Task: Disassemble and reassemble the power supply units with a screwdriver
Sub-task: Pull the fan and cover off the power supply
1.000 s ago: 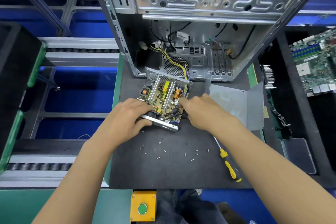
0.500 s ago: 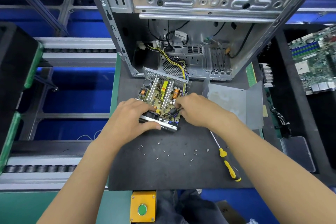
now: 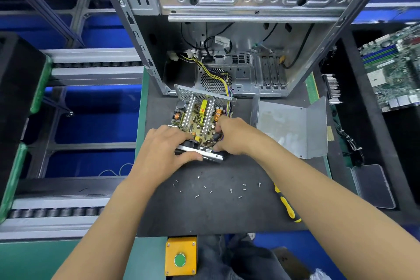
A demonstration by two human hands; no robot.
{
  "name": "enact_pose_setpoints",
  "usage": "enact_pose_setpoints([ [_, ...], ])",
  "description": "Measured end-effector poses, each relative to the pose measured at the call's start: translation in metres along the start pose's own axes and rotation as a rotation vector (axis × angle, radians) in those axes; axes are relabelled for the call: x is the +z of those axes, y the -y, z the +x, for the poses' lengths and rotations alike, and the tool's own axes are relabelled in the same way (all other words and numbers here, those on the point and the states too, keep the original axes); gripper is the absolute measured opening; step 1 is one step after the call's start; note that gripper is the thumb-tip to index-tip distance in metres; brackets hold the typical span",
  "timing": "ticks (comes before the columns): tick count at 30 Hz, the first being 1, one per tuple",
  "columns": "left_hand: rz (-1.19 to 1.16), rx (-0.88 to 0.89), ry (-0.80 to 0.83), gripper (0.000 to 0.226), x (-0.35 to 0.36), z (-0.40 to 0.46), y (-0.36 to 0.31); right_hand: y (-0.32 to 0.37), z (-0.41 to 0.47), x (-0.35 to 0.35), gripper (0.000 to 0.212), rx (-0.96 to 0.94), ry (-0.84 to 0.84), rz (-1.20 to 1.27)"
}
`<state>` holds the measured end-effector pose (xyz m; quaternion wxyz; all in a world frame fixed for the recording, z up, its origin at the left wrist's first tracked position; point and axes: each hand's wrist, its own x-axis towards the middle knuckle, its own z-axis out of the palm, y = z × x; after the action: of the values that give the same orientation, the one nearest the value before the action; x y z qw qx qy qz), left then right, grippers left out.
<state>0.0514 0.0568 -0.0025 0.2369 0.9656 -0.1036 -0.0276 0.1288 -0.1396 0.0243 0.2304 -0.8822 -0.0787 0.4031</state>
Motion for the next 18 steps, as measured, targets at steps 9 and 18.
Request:
enact_pose_setpoints([
  [9, 0.039, 0.01, -0.058, 0.066, 0.005, -0.003, -0.008, -0.003, 0.008, 0.001, 0.049, 0.071, 0.041, 0.158],
  [18, -0.045, -0.003, -0.028, 0.039, 0.004, -0.004, -0.008, -0.001, 0.006, 0.007, 0.055, 0.065, 0.085, 0.18],
])
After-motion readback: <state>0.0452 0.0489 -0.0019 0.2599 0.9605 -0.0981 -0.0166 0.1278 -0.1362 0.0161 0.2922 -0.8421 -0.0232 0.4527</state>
